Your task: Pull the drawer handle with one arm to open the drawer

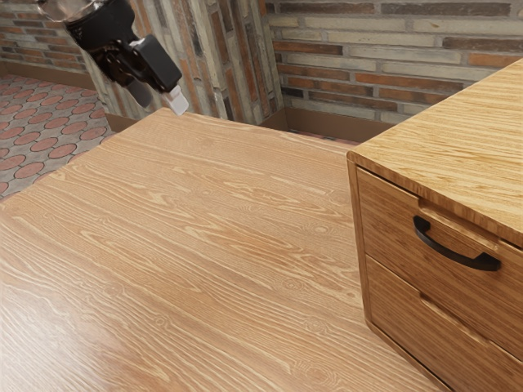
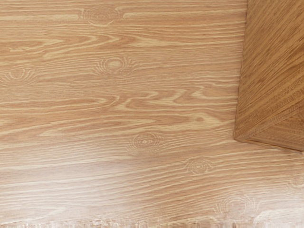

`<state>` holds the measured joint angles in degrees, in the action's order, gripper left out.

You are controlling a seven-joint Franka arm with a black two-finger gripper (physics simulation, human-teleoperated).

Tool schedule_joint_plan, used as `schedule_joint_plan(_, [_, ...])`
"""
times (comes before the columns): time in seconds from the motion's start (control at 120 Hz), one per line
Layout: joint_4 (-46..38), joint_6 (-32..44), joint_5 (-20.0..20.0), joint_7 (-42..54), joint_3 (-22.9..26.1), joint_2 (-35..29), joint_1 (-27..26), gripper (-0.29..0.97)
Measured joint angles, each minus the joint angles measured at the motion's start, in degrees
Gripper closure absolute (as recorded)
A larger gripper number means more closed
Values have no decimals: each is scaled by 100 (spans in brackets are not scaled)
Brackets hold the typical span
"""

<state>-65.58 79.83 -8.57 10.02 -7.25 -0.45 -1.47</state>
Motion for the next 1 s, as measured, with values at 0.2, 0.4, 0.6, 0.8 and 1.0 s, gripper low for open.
schedule_joint_plan(0.2, [-114,-435,45,255,60,-11,-536,0])
schedule_joint_plan(0.4, [-70,-640,104,1523,517,-53,-525,0])
schedule_joint_plan(0.6, [-654,-410,1111,2549,2227,-400,583,0])
schedule_joint_plan(0.8, [-1636,448,1475,3289,3205,-498,-111,0])
schedule_joint_plan(1.0, [-2240,1232,1585,3838,3346,-885,1,0])
